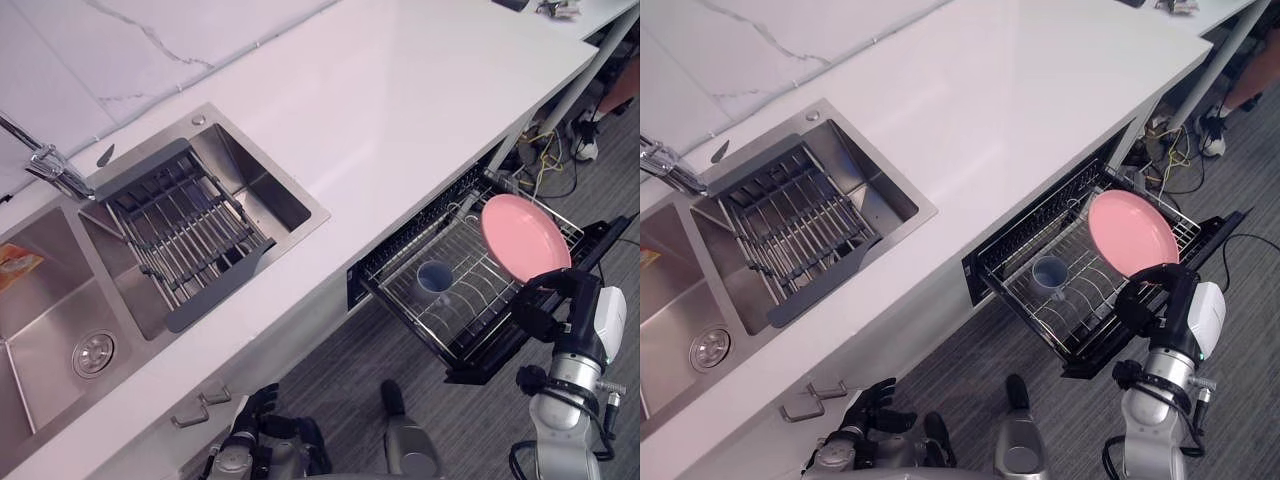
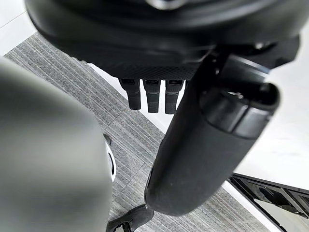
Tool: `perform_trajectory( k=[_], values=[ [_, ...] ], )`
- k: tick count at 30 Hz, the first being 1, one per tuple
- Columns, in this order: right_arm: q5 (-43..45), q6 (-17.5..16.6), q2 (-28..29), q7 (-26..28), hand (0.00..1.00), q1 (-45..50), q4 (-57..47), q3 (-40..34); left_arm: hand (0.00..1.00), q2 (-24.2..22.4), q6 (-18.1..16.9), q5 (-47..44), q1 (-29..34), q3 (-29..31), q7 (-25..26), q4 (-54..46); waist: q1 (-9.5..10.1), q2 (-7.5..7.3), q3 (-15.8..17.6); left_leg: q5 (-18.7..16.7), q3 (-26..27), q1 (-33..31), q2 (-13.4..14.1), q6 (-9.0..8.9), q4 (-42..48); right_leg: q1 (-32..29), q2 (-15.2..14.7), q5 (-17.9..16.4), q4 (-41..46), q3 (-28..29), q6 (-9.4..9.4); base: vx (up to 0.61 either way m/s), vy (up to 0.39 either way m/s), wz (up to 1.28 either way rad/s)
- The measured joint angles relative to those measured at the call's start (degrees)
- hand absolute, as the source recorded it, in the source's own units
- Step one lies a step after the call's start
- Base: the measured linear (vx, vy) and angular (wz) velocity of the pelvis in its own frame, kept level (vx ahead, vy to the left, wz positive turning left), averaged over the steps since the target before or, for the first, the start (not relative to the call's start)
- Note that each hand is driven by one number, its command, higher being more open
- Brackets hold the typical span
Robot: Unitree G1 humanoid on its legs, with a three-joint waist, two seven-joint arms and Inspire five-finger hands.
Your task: Walk over to the sink, pick up the cup, carry it to the dishwasher, place the cup inside the dishwasher, then close the dishwasher door
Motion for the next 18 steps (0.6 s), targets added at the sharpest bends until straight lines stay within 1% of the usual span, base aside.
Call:
perform_trajectory(
  k=[4, 7, 10, 12, 14, 18],
  values=[
    [5.06, 0.00, -0.03, -0.06, 0.30, -2.34, 0.85, -0.12, 0.90, -0.82, -0.04, -0.45, -2.25, -0.33, 0.19, -0.50, 1.09, -0.06, 2.53, -0.02, 0.09, -1.47, 0.36, -0.01, 1.09, -1.38, 0.14, -0.13, 0.99, 0.00, -0.11, -0.02, -0.012, 0.00],
    [8.99, -0.05, -0.07, -0.03, 0.30, -4.76, 2.76, -0.10, 0.90, -1.46, -0.13, -1.09, -3.22, -1.41, 0.30, -1.24, 1.31, -0.15, 3.91, -0.02, 0.20, -2.33, 0.64, -0.02, 1.75, -2.37, 0.28, -0.22, 1.79, -0.02, -0.25, -0.02, -0.014, 0.01],
    [12.97, -0.21, -0.28, 0.00, 0.30, -7.34, 6.51, -0.07, 0.90, -2.48, -0.16, -1.19, -3.71, -2.59, 0.33, -1.42, 1.44, -0.15, 4.32, -0.04, 0.43, -3.55, 0.95, -0.03, 2.54, -3.41, 0.34, -0.23, 2.18, -0.08, -0.27, -0.01, -0.005, 0.00],
    [15.99, -0.27, -0.50, 0.38, 0.30, -8.64, 8.92, 0.04, 0.90, -3.20, -0.20, -1.64, -4.31, -3.11, 0.34, -1.48, 1.77, -0.25, 5.27, -0.12, 0.62, -3.60, 1.21, -0.12, 3.09, -3.41, 0.48, -0.26, 2.48, -0.03, -0.31, -0.02, -0.005, -0.01],
    [19.61, -0.33, -0.71, 1.90, 0.30, -8.80, 11.00, 0.09, 0.90, -3.99, -0.14, -1.90, -5.39, -3.61, 0.34, -1.40, 2.70, -0.32, 5.61, -0.27, 0.71, -4.25, 1.48, -0.17, 3.29, -4.19, 0.71, -0.32, 2.84, -0.05, -0.41, -0.03, -0.019, 0.01],
    [22.17, -0.55, -0.93, 3.78, 0.30, -9.62, 13.24, 0.60, 0.90, -4.16, -0.14, -2.64, -5.92, -3.69, 0.34, -1.51, 2.83, -0.52, 6.46, -0.26, 0.46, -4.59, 1.83, -0.17, 3.64, -4.26, 0.94, -0.32, 2.89, -0.38, -0.50, 0.00, -0.009, 0.02]
  ],
)
